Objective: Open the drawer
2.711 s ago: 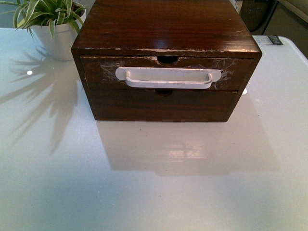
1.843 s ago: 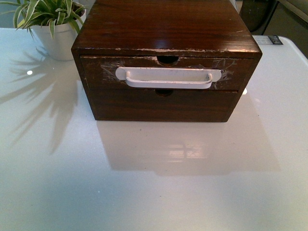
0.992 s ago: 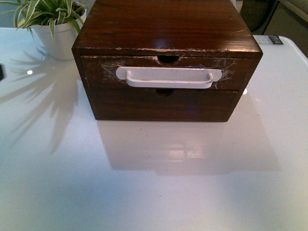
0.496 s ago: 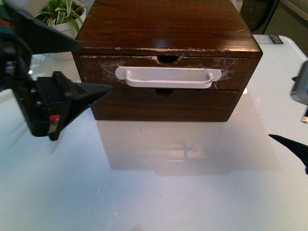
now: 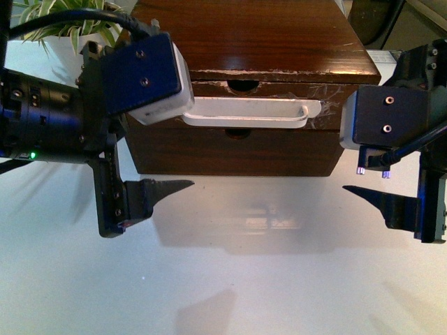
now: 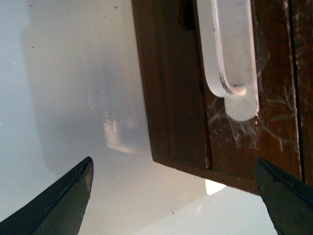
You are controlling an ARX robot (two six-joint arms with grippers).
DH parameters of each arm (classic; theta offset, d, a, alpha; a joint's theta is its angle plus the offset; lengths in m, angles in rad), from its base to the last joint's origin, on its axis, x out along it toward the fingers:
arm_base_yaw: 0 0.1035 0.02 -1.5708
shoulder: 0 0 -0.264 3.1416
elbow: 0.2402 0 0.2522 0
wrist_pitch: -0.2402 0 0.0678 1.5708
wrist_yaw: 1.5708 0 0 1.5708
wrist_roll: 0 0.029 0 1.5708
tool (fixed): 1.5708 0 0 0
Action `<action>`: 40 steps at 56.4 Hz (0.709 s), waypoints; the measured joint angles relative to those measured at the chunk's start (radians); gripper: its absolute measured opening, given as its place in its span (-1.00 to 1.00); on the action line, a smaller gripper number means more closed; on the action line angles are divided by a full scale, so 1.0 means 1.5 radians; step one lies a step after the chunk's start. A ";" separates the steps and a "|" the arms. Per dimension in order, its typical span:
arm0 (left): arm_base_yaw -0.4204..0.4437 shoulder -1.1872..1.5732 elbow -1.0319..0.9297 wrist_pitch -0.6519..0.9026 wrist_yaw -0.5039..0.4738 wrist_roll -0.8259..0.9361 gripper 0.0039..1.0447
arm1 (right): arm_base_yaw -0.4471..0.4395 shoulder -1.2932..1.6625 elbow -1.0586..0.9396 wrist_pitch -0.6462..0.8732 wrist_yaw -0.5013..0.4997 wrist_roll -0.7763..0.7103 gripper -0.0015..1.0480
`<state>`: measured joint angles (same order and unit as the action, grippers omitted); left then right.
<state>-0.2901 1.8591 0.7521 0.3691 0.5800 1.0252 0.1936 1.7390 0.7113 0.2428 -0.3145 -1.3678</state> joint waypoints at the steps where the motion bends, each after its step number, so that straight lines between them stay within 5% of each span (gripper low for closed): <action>1: -0.001 0.002 0.002 -0.002 0.000 0.008 0.84 | 0.001 0.001 0.002 -0.001 0.000 -0.002 0.83; 40: -0.060 0.102 0.148 -0.084 -0.005 0.093 0.84 | 0.016 0.076 0.079 -0.026 -0.024 -0.031 0.83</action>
<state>-0.3798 2.0129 0.9733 0.2428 0.5720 1.1648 0.2176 1.8526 0.8295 0.2043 -0.3500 -1.4143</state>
